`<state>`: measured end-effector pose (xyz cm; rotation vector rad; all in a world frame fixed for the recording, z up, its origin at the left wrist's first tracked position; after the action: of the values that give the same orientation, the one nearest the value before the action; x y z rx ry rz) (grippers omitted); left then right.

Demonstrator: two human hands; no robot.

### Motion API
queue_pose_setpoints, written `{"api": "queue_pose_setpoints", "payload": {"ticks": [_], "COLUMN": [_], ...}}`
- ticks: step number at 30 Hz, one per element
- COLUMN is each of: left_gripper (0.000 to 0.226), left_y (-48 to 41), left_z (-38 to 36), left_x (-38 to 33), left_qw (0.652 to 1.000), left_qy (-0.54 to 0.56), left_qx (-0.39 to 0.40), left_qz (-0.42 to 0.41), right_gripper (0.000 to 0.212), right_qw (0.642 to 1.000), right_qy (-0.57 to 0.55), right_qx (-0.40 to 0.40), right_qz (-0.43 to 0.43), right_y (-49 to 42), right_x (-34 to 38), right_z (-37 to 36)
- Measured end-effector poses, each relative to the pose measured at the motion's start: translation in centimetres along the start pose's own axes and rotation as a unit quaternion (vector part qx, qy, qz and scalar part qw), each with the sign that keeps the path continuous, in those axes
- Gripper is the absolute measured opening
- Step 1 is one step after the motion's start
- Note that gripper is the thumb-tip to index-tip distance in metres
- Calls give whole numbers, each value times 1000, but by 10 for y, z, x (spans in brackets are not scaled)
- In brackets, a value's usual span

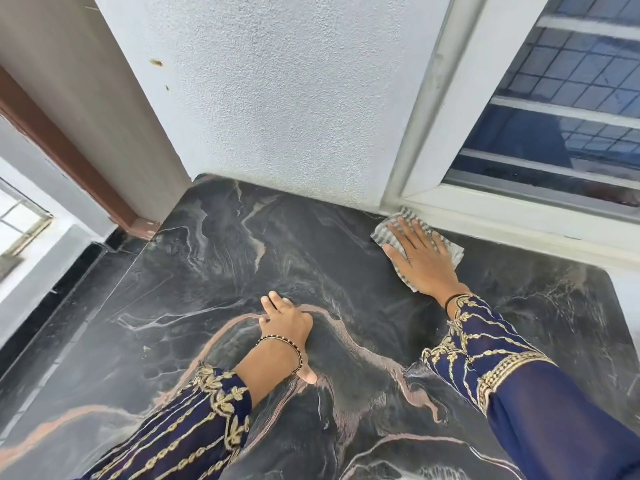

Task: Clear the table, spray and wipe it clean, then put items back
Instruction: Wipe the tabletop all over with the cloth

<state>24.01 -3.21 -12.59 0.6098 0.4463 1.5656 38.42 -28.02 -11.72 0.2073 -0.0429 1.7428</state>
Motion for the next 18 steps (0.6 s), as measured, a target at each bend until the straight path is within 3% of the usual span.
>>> {"api": "queue_pose_setpoints", "payload": {"ticks": [5, 13, 15, 18], "left_gripper": [141, 142, 129, 90], "left_y": [-3, 19, 33, 66], "left_z": [-4, 6, 11, 2], "left_x": [1, 6, 9, 15], "left_qw": [1000, 999, 997, 978], "left_qy": [-11, 0, 38, 137], "left_qx": [14, -35, -70, -156], "left_qz": [8, -7, -20, -32], "right_gripper": [58, 63, 64, 65], "right_qw": [998, 999, 999, 998], "right_qy": [-19, -19, -15, -11], "right_qx": [-1, 23, 19, 11], "right_qz": [-56, 15, 34, 56], "right_y": [11, 97, 123, 170], "right_x": [-7, 48, 65, 85], "right_z": [-7, -22, -28, -36]}}
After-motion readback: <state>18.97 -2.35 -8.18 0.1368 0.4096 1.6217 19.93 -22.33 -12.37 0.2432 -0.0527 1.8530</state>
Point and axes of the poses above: each hand's wrist, its own y-axis away from the middle knuckle, its own z-axis out of the back of the hand, x = y × z, the point moved 8 cm from there along -y, towards the middle knuckle, and after that the axes turned 4 degrees about -x, right-handed, at the moved point
